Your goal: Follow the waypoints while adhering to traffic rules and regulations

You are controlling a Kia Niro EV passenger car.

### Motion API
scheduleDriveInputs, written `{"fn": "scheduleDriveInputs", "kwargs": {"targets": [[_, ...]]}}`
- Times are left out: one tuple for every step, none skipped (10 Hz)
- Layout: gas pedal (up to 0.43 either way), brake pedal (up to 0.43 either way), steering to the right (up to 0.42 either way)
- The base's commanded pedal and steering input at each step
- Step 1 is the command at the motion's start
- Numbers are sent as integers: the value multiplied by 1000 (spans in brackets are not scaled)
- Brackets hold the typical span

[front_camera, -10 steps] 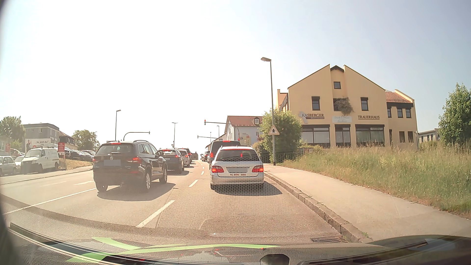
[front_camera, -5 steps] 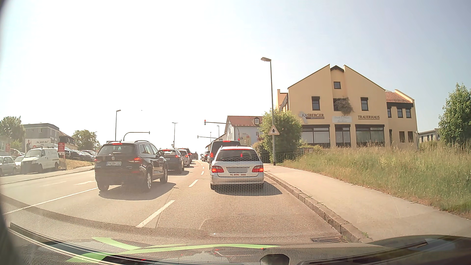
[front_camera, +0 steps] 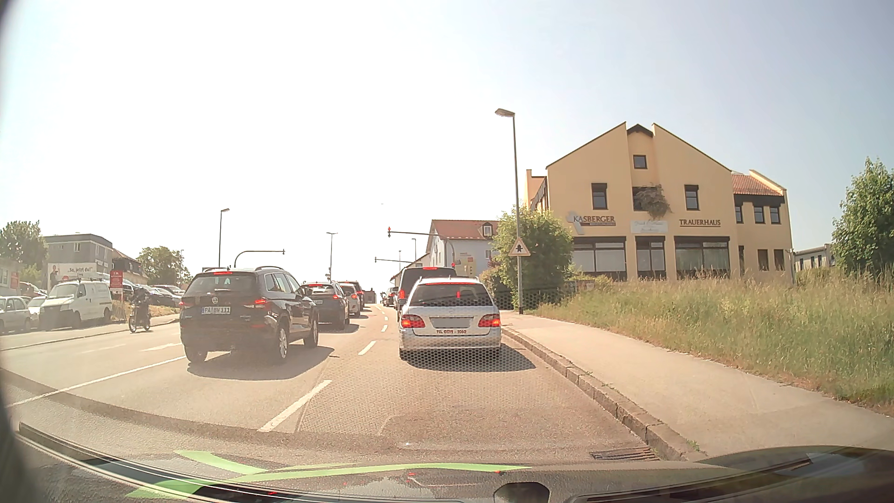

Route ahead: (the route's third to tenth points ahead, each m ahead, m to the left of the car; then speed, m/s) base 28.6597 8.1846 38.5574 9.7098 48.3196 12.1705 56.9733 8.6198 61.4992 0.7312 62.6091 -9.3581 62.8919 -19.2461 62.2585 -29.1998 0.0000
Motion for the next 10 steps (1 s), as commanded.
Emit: {"fn": "scheduleDriveInputs", "kwargs": {"targets": [[0, 262, -24], [0, 262, -24], [0, 262, -24], [0, 262, -24], [0, 262, -24], [0, 262, -24], [0, 262, -24], [0, 262, -25], [0, 262, -24], [0, 262, -24]]}}
